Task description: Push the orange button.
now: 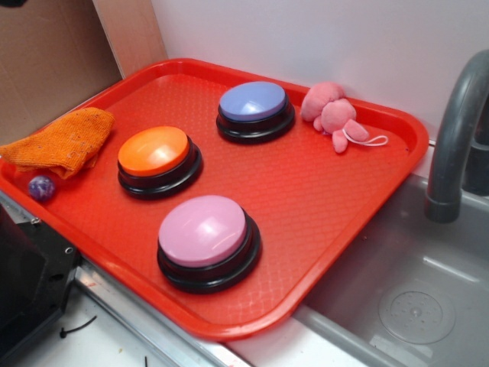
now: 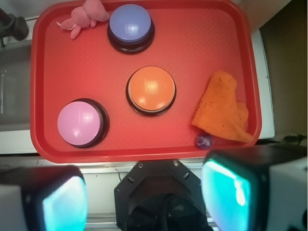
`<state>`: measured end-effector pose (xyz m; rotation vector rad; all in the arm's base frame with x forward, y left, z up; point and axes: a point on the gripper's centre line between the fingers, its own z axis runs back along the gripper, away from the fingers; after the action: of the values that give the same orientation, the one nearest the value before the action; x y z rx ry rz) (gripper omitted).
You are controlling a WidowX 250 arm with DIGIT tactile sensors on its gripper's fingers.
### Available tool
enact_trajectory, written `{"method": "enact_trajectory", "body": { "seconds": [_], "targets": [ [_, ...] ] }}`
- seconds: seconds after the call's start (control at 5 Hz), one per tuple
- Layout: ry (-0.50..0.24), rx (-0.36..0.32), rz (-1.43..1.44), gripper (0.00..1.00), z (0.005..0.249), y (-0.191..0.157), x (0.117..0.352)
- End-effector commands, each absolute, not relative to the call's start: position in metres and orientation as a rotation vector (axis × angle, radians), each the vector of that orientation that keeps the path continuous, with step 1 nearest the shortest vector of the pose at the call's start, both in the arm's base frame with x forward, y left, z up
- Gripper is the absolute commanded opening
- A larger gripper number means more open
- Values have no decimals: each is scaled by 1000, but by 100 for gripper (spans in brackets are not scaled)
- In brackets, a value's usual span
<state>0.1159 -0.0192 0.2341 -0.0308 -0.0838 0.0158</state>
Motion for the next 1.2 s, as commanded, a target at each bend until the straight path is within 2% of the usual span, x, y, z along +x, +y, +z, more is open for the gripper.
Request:
{"method": "enact_trajectory", "body": {
  "seconds": [0.0, 0.2, 0.4, 0.6, 1.0],
  "targets": [
    [-84, -31, 16, 100, 234, -19, 116],
    [-12, 28, -113, 100, 184, -13, 166],
    [-49, 32, -300, 100, 136, -19, 203],
    [-40, 1, -369, 100, 92, -19, 206],
    [-11, 53, -402, 100, 60, -25, 206]
  ]
}}
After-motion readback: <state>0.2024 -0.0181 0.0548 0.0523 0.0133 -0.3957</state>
